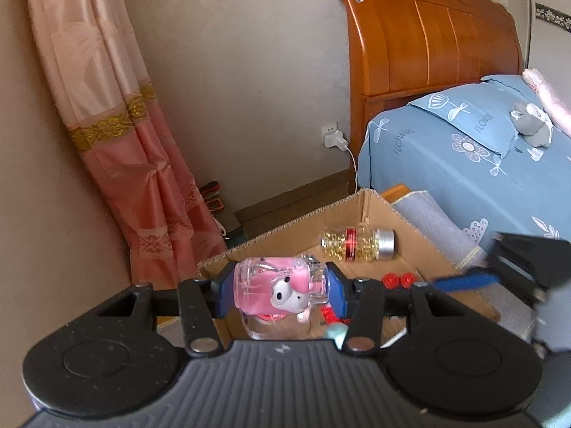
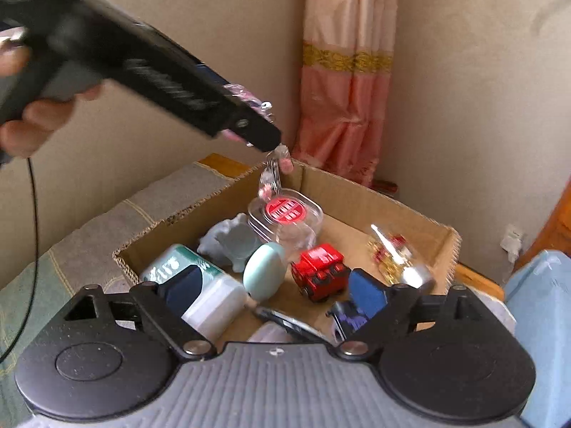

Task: Organize rigid objects
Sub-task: 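Carry the charm and round case into the box and open both grippers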

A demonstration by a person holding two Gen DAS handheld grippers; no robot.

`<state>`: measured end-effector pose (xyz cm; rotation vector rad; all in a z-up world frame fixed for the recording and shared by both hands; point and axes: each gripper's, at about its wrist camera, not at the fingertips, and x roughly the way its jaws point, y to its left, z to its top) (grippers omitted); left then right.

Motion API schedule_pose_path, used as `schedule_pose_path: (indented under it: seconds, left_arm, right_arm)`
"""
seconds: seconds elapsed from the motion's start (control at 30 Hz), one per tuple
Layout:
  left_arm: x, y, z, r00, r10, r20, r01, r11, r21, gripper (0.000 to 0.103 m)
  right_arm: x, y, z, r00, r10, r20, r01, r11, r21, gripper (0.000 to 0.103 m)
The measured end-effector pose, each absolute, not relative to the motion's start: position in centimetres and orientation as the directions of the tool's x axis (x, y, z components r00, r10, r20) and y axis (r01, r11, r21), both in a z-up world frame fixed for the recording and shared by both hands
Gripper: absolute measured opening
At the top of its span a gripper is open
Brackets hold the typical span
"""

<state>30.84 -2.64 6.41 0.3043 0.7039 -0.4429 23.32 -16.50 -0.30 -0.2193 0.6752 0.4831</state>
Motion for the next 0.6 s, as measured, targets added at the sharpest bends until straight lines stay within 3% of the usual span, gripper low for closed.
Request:
schedule_pose_path:
  seconds: [0.17,0.53,0.6]
  left_arm:
    - [33.4,-4.5,5.6,0.658,-0.286,-0.696,0.493,0.863,0.111,0.050]
    - [38.6,-7.7,1.4,0.614,-0.222,-0.757,0.461,0.879,0.117,0.050]
    - [39.0,-7.7,1.0,0.636,-0.207,-0.744,0.440,0.889,0.128,0.055]
  right_arm:
    - [21.1,-17.6,0.5,0.689,0.333,-0.643,-0.440,0.898,-0.008,0.103]
    - [17.1,-19.7,2.5,0.752,0.293,-0.591,-0.341,0.940,0.032,0.103]
    - [16.8,-20.4,2.5,0.756,0.286,-0.590,-0.321,0.946,0.047,0.103]
